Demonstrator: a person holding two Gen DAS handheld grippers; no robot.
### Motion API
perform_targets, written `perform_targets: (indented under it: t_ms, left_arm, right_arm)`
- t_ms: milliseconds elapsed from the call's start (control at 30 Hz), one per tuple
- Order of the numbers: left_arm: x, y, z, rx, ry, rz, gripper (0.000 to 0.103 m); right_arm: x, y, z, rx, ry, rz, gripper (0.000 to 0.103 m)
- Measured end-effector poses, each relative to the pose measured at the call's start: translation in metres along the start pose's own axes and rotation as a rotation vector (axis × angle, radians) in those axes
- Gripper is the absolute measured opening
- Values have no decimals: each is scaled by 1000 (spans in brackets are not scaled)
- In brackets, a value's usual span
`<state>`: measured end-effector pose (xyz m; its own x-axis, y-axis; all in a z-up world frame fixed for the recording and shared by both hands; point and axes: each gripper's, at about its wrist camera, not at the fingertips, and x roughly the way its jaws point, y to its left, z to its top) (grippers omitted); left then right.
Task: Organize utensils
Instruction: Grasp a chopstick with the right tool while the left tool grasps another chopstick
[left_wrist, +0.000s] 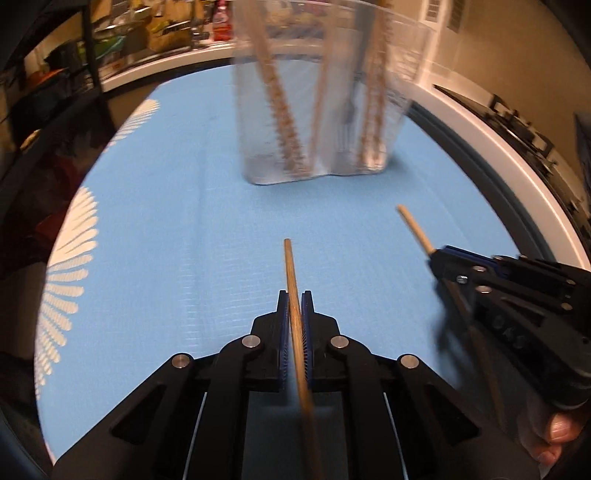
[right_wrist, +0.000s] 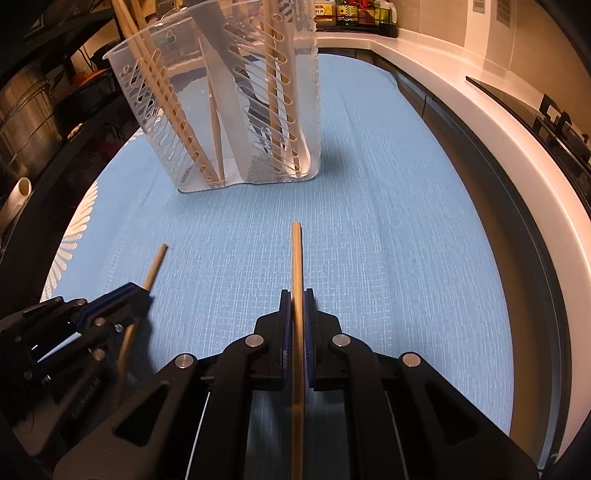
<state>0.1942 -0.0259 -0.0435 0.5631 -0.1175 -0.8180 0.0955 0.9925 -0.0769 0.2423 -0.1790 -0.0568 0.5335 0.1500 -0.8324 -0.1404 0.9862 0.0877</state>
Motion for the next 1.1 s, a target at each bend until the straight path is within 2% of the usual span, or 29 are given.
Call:
perform_targets:
  t_ms: [200, 600, 733, 1100]
  left_arm:
    - [3, 22, 9, -67, 21, 2, 7]
    - [12, 17, 17, -39, 10, 21, 7]
    - [12, 15, 17, -31, 9, 28, 7]
    - [13, 11, 19, -34, 20, 39, 7]
  right_arm:
    - [12, 0, 15, 5, 0, 5, 10]
    - [19, 13, 25, -42, -20, -27, 10]
    - [18, 17, 23, -57, -27, -33, 6]
    - [15, 21, 17, -72, -25, -39, 8]
